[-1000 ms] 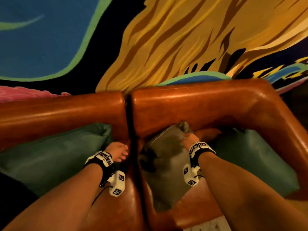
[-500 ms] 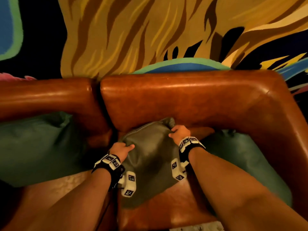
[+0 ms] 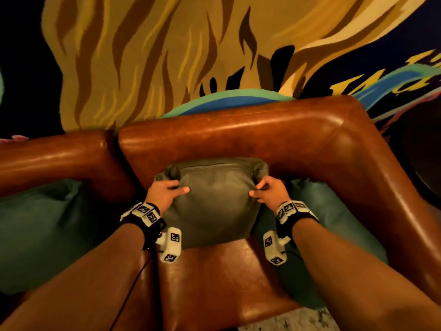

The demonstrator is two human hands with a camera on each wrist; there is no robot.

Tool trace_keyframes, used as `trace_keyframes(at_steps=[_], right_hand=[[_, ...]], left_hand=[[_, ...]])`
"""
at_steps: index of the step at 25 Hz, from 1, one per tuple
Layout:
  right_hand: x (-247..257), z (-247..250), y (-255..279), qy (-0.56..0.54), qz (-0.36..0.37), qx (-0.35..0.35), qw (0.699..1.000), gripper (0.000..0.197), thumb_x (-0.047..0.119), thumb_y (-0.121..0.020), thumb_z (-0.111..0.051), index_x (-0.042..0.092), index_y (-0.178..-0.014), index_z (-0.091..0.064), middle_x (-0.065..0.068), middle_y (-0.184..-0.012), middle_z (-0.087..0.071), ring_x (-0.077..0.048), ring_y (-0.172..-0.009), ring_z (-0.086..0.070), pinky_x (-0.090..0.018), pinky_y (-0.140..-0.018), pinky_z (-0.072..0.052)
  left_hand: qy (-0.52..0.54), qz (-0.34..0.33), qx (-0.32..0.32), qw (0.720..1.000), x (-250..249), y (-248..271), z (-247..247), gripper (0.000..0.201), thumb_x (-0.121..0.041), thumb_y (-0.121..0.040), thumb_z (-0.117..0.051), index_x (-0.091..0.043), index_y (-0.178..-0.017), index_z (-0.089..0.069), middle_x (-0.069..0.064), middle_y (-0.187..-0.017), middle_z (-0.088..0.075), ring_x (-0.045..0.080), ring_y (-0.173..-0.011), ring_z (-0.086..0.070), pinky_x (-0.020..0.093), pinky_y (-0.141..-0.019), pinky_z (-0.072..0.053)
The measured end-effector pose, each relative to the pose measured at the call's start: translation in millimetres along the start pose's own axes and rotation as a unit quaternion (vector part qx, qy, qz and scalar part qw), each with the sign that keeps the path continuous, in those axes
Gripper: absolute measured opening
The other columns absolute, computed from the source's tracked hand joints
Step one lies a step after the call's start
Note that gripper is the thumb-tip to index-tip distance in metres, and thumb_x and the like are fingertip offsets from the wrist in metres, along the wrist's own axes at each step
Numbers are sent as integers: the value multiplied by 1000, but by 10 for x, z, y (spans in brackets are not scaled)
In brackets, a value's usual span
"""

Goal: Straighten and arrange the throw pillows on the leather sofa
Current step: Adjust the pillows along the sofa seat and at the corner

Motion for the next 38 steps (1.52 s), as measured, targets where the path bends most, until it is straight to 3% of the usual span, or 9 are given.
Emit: trace_keyframes(at_steps=[5,8,11,14,18,24,31,34,38], right_hand=[[-311,124,41,142,-60,20,988,20,4,-79,-72,21,-87,-64,0,-82,-63,-26,-94,-63,-31,-85,-51],[-438,690,48,335,-82,-101,933,50,20,-85,-66,24,-133,-50,-11,-141,-44,-37,-133,-40,-46,-107,-40],[-626,1027,-126,485,-71,-11,872,101,40,-83,-71,24,-155,-3,0,-165,5,-39,-150,6,-61,-117,-12],[-585,1111,-278,545,-45,85,833,114,56,-76,-71,28,-155,5,1,-165,-8,-35,-151,-2,-68,-115,-5],[-582,1265,-20,567,-90,75,816,82,79,-71,-56,31,-136,-49,-4,-139,-54,-32,-137,-38,-65,-111,-13],[-886,1360,646,501,-157,-1,851,76,67,-79,-60,21,-137,-46,-11,-143,-49,-34,-138,-36,-61,-113,-19],[-1036,1345,963,429,-134,-57,892,61,46,-89,-61,18,-140,-42,-10,-148,-43,-30,-144,-27,-62,-115,-14],[-1046,1567,860,413,-178,-36,893,61,45,-78,-73,18,-129,-53,-9,-134,-56,-30,-136,-39,-63,-112,-16],[-1261,1723,600,408,-202,71,887,72,56,-67,-79,15,-123,-60,-5,-122,-66,-31,-123,-55,-66,-113,-10]], left_hand=[[-207,27,11,978,49,-47,-130,28,-32,-77,-79,-5,-82,-71,17,-90,-73,35,-92,-69,47,-87,-54],[-125,47,-16,991,123,-22,-74,60,-41,-74,-80,-6,-121,-64,15,-120,-68,33,-110,-65,47,-100,-50],[-97,1,-93,991,-26,100,-79,67,-43,-87,-69,-10,-141,-48,12,-139,-55,32,-126,-55,43,-108,-43],[-144,-18,-94,985,-67,187,-144,63,-43,-92,-61,-10,-144,-45,16,-144,-50,34,-130,-50,42,-109,-40],[-226,9,-124,966,-17,302,-120,58,-44,-96,-54,-9,-141,-48,21,-141,-52,40,-126,-51,46,-105,-43],[-302,-149,-202,920,-370,524,-305,45,-33,-95,-53,-12,-135,-53,19,-144,-44,41,-131,-43,52,-108,-38],[-372,-71,-87,921,-351,746,-1119,61,-43,-96,-51,-24,-150,-32,9,-165,-5,37,-151,3,65,-117,-8],[-378,-226,-117,890,-519,934,-1407,49,-33,-98,-50,-23,-145,-42,12,-162,-18,36,-151,-7,57,-119,-7],[-306,-349,-44,885,-925,1135,-2079,29,-24,-98,-52,-15,-123,-65,9,-132,-60,28,-123,-55,34,-104,-41]])
Point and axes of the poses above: each hand's wrist, its own y-axis away from the middle knuckle, its own z-axis out of the back of the hand, x = y × z, the point moved 6 cm from there along -y, towards the middle knuckle
